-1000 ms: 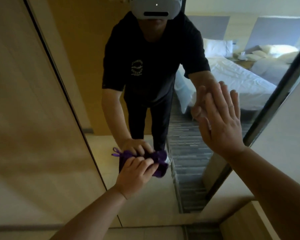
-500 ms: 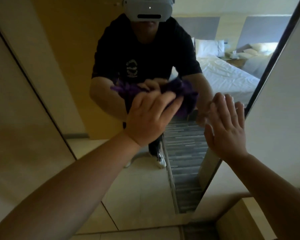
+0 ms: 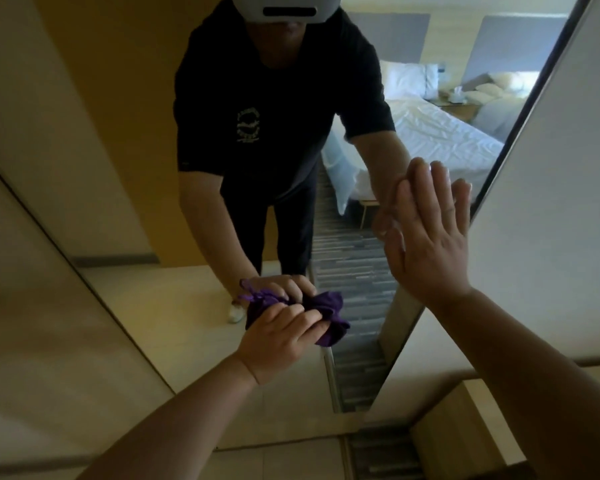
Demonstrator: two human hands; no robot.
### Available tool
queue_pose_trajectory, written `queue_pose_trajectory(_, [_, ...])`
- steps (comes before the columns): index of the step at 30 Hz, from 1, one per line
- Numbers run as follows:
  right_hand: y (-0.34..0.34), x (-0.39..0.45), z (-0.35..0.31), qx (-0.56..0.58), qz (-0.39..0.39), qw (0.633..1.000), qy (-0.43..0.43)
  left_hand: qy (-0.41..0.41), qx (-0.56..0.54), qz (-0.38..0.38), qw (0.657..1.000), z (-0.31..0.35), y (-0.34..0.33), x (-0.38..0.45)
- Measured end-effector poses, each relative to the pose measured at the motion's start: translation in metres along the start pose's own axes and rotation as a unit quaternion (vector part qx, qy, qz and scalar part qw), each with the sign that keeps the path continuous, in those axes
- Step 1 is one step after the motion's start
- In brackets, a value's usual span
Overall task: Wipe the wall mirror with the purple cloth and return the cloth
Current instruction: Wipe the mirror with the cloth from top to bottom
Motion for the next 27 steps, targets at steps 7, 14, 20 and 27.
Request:
queue_pose_trajectory(7, [0.023,-0.002,0.014,0.053,-0.02,0.998,-0.008,0.085,-0.037,0.112,0.989,-0.025,0.08,0.093])
queue_pose_trajectory(14, [0.024,-0.009,0.055,-0.009,-0.063,0.997,-0.049,0.058,0.084,0.246,0.964,-0.066,0.146,0.227])
queue_pose_trajectory(20, [0.015,-0.011,0.064,-0.019,-0.021,0.999,-0.028,-0.043,0.111,0.2,0.972,-0.034,0.085,0.179])
queue_pose_trajectory(27, [0.009,-0.013,0.064,-0.006,-0.015,0.999,-0.03,-0.101,0.059,-0.022,0.993,0.027,-0.039,0.026])
Point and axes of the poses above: each hand's wrist, its own x-axis towards the middle knuckle, its own y-axis out of the back of the hand, z = x × y, the point moved 4 cm from there along x, towards the middle knuckle, and after that the axes turned 9 degrees about -x, right-handed, at the moved point
